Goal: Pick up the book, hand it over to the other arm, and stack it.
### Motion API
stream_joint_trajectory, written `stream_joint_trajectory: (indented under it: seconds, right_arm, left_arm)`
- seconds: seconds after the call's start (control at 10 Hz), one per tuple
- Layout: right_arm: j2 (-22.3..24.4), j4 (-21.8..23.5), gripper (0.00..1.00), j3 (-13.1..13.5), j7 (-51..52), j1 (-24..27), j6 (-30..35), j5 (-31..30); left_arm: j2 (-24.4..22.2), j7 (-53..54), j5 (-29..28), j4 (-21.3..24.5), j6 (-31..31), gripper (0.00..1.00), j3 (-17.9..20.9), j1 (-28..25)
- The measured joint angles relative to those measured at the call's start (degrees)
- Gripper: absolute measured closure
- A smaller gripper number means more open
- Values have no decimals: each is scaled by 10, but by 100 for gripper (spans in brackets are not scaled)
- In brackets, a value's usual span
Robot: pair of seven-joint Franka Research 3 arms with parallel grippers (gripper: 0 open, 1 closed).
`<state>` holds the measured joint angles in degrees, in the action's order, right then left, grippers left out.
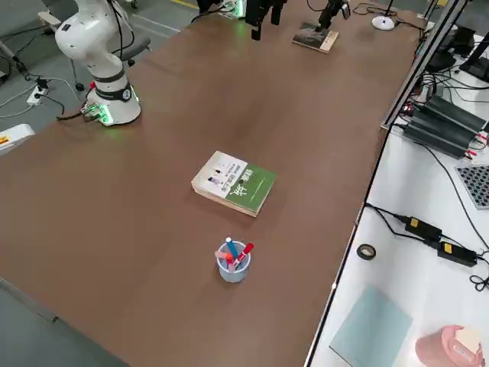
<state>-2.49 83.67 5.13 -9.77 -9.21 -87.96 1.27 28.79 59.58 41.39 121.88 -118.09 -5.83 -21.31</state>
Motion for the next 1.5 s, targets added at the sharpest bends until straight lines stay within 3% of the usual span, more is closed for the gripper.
stream_joint_trajectory:
  seconds: [0.3, 0.5, 1.3, 1.5]
  right_arm:
    - [0, 0, 0, 0, 0, 0, 0, 0]
    - [-2, 0, 0, 0, 0, 0, -2, 0]
    - [-6, 0, 0, 0, 0, 0, -9, 0]
    - [-6, 0, 0, 0, 0, 0, -9, 0]
  left_arm:
    - [0, 0, 0, 0, 0, 58, 0, 0]
    - [0, 0, 0, 0, 0, 69, 0, 0]
    - [0, 0, 3, 0, 3, 75, 0, 0]
    - [-1, 0, 5, 0, 8, 82, 0, -1]
